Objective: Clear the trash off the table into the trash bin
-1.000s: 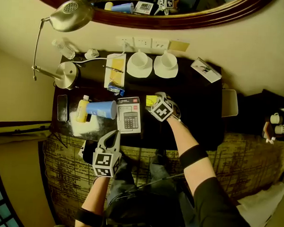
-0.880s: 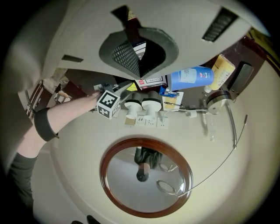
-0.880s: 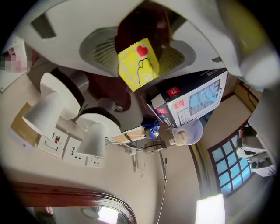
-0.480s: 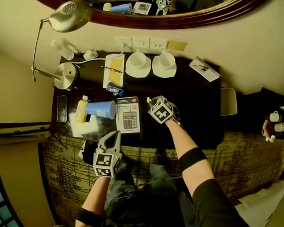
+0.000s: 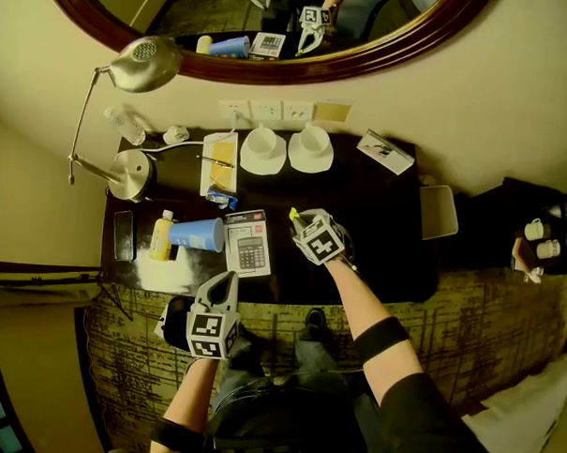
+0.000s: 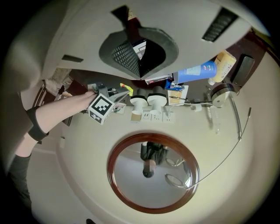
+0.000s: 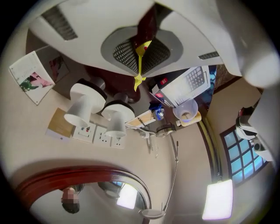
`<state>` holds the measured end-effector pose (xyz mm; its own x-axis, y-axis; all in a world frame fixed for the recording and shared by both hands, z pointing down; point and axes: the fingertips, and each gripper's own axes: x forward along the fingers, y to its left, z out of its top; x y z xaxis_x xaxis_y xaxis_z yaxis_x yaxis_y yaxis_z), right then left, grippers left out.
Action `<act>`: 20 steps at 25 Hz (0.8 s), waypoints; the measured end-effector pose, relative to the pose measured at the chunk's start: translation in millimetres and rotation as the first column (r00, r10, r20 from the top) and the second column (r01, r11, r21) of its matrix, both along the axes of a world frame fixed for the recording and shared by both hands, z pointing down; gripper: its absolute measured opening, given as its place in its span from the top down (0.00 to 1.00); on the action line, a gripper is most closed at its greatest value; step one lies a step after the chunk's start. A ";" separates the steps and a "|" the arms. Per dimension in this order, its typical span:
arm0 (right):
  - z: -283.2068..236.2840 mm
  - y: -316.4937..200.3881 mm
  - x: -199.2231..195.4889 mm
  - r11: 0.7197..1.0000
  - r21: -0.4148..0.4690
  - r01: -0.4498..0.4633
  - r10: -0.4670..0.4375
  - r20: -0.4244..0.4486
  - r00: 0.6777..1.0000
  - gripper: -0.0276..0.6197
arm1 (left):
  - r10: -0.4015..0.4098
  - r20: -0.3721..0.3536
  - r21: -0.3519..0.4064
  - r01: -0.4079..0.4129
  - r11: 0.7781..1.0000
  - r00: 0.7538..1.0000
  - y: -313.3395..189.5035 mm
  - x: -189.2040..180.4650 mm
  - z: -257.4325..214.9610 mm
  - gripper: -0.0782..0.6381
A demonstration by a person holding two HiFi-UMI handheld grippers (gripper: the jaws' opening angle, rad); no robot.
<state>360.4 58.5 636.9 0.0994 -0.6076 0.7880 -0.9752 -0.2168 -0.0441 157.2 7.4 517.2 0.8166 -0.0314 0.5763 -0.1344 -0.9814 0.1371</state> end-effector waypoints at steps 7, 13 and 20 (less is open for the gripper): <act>-110.6 32.7 -6.0 0.966 0.225 -0.131 0.138 -0.017 0.990 0.90 | 0.059 -0.062 0.027 -0.057 0.998 0.996 8.9 17.5 -37.2 0.89; -203.2 82.7 -39.0 0.881 0.430 -0.198 0.237 -0.039 0.971 0.90 | 0.110 -0.131 0.080 -0.100 0.992 0.985 11.7 29.5 -72.4 0.89; -233.0 132.0 -68.5 0.810 0.521 -0.270 0.333 -0.029 0.942 0.90 | 0.141 -0.158 0.105 -0.125 0.987 0.977 22.7 37.2 -91.2 0.89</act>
